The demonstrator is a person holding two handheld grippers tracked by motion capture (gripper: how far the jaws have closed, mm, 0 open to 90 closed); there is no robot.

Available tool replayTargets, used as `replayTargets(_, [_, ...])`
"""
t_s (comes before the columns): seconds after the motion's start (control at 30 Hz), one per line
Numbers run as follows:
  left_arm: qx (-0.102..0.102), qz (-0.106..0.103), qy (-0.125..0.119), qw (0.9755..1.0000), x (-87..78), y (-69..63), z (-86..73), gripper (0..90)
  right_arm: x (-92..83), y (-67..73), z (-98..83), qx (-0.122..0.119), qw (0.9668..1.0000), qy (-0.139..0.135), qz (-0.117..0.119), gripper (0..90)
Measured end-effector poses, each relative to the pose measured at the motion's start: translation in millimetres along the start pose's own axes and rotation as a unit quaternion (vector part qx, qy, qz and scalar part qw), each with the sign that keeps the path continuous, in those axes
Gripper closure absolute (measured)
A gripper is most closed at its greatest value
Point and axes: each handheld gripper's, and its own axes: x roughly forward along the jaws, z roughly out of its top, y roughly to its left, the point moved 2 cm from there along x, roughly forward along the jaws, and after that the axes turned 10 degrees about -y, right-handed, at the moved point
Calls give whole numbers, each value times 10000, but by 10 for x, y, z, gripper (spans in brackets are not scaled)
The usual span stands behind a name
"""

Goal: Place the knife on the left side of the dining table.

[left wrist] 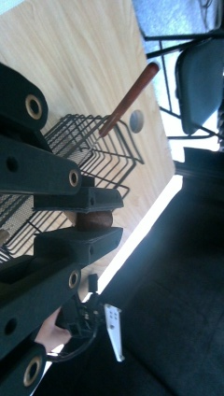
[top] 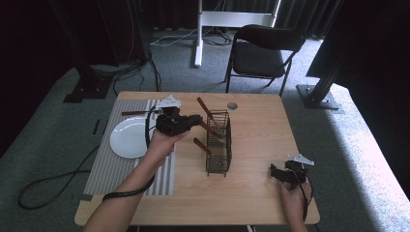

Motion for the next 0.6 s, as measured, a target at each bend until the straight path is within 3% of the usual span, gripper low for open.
replayTargets(0.27, [41, 67, -184, 9998, -229, -9, 160, 811, -1, 0, 0, -2, 10000, 4, 1, 126])
replayTargets(0.6, [99, 372, -411, 9984, -589, 19, 300, 811, -1, 0, 0, -1, 10000, 5, 1, 126])
